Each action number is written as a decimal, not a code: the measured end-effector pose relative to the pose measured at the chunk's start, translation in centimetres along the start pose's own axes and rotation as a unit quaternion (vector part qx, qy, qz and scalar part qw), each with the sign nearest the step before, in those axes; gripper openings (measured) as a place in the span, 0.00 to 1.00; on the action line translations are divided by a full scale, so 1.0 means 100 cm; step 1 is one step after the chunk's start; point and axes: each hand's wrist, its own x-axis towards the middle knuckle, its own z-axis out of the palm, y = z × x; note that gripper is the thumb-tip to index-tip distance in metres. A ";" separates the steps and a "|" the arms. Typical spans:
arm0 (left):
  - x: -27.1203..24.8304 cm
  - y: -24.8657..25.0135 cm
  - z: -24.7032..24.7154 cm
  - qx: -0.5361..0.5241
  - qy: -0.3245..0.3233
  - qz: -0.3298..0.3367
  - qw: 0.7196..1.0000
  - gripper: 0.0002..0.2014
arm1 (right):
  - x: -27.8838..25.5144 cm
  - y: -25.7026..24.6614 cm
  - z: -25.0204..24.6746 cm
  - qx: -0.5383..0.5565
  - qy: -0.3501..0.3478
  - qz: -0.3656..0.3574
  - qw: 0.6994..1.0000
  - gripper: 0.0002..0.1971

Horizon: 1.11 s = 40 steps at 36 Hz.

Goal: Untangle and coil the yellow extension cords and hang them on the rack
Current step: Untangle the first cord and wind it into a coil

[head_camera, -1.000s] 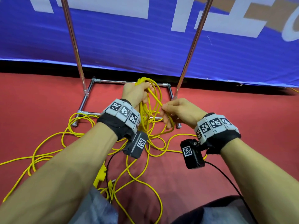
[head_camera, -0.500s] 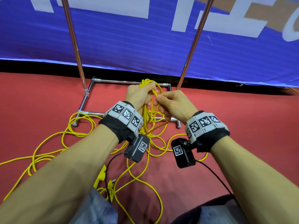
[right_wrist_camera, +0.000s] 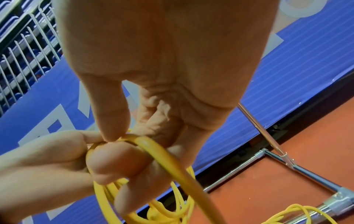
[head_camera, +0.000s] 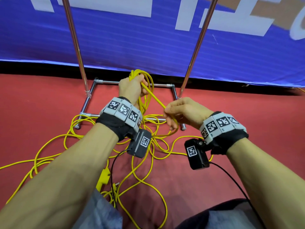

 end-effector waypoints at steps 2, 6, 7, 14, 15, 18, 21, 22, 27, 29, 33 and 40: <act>0.002 0.005 -0.003 -0.038 0.014 -0.016 0.999 0.16 | -0.001 0.002 -0.001 -0.019 -0.004 0.003 1.000 0.11; 0.000 0.014 -0.008 -0.212 -0.015 -0.069 0.975 0.16 | -0.001 0.009 -0.004 -0.060 0.002 0.010 0.998 0.14; 0.000 0.016 -0.009 -0.224 -0.023 -0.070 0.972 0.16 | -0.001 0.011 -0.007 -0.062 0.007 0.012 0.998 0.14; 0.000 0.028 -0.011 -0.230 -0.043 -0.026 0.972 0.16 | -0.004 -0.003 -0.027 -0.099 0.111 -0.036 0.988 0.13; 0.000 0.029 -0.010 -0.236 -0.043 -0.019 0.971 0.16 | -0.005 -0.010 -0.029 -0.088 0.139 -0.056 0.985 0.13; 0.000 0.035 -0.007 -0.239 -0.042 0.006 0.970 0.16 | -0.006 -0.029 -0.033 -0.027 0.206 -0.115 0.971 0.14; -0.004 0.037 -0.003 -0.203 -0.044 0.022 0.978 0.17 | -0.005 -0.034 -0.033 0.019 0.228 -0.149 0.962 0.13; -0.005 0.036 -0.003 -0.188 -0.043 0.023 0.981 0.17 | -0.005 -0.032 -0.032 0.024 0.226 -0.145 0.963 0.13; -0.004 0.027 -0.005 -0.119 -0.042 -0.005 0.992 0.16 | 0.000 -0.010 -0.033 0.054 0.187 -0.088 0.977 0.15; -0.003 0.027 -0.006 -0.116 -0.036 -0.011 0.993 0.16 | 0.000 0.000 -0.036 0.064 0.177 -0.059 0.980 0.17; 0.001 0.028 -0.010 -0.123 -0.017 -0.004 0.992 0.16 | -0.003 0.017 -0.044 0.006 0.157 0.000 0.988 0.17; 0.005 0.022 -0.010 -0.050 -0.013 0.013 0.999 0.16 | 0.004 0.009 -0.038 0.045 0.229 0.020 0.972 0.16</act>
